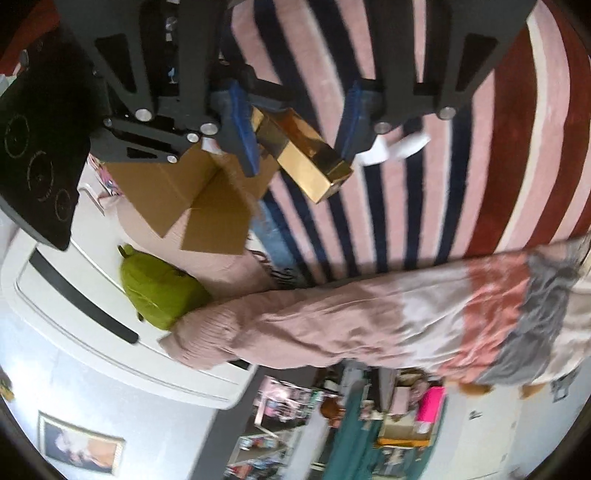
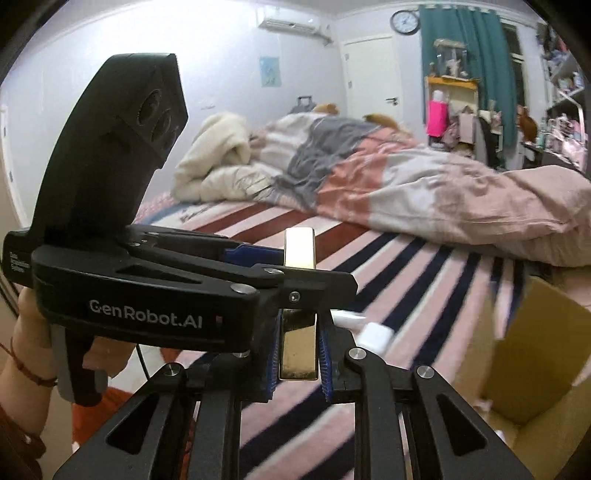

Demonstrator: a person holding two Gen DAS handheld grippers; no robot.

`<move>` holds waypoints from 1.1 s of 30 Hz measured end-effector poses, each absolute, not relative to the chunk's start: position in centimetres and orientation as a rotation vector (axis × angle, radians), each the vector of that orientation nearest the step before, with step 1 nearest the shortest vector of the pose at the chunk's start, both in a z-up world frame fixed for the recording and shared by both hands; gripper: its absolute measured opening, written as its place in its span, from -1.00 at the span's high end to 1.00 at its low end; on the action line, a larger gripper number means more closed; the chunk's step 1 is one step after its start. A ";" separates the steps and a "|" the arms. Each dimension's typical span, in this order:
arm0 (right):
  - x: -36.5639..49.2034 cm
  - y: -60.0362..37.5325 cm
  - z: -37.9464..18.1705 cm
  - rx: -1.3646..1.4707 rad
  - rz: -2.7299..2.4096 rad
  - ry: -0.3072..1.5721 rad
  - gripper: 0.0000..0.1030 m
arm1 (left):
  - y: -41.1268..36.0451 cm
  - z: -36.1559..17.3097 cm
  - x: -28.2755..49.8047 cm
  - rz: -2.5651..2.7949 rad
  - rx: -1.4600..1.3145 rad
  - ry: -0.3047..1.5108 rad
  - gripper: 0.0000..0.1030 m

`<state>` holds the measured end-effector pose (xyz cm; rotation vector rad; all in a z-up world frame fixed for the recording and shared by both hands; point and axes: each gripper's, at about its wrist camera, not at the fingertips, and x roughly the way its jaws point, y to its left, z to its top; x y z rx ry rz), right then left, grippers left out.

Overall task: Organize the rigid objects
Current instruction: 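Carry the gold tube into the cardboard box and release it, then move the right gripper back to the white earbud case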

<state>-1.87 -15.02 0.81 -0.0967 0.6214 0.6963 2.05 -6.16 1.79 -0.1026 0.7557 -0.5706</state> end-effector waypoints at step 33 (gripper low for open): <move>2.1 -28.7 -1.1 -0.030 0.412 0.931 0.73 | -19.0 2.0 6.6 -0.721 0.093 0.921 -0.33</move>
